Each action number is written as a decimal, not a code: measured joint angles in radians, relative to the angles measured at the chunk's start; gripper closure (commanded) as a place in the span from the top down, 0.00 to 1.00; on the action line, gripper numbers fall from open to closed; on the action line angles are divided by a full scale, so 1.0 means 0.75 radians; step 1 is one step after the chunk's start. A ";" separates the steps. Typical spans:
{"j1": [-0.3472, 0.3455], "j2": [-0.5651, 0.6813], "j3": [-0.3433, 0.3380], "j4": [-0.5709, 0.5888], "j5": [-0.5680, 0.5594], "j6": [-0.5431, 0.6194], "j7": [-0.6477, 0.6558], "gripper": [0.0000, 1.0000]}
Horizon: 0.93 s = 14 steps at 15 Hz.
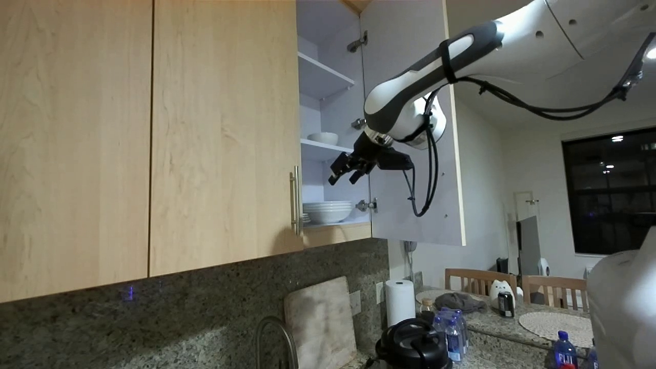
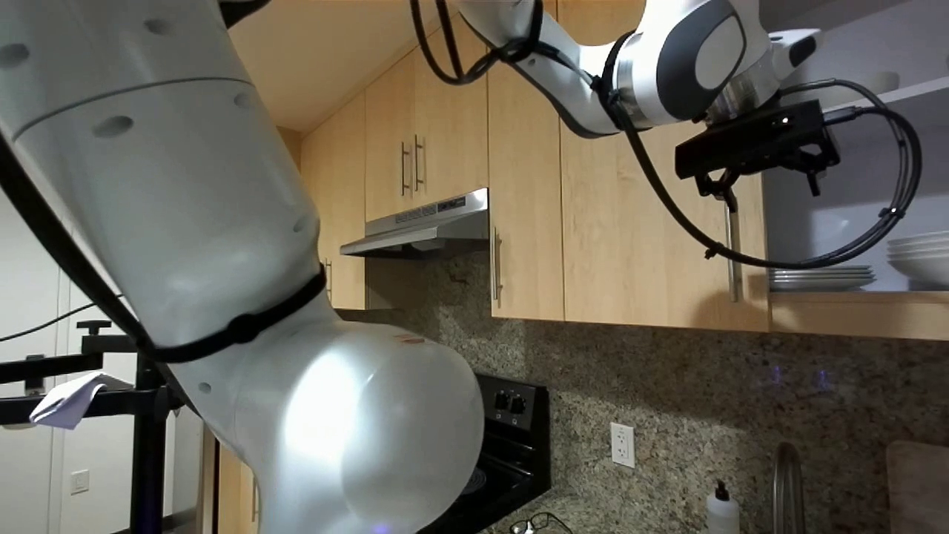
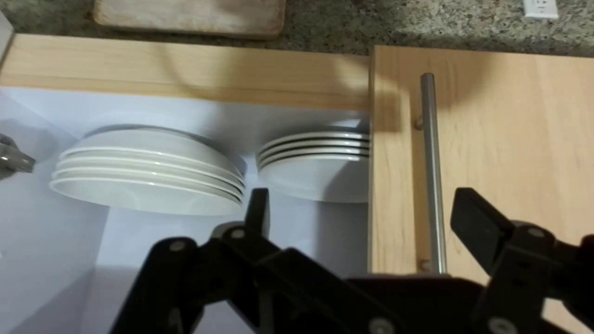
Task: Open both doors of the cabinet above the sink
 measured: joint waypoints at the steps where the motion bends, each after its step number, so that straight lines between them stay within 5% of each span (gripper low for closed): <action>1: 0.078 0.014 -0.064 0.030 0.040 -0.005 -0.088 1.00; 6: 0.471 0.039 -0.431 0.207 0.239 -0.182 -0.512 1.00; 10: 0.561 0.086 -0.540 0.351 0.450 -0.450 -0.815 1.00; 14: 0.554 0.204 -0.570 0.480 0.636 -0.670 -1.004 1.00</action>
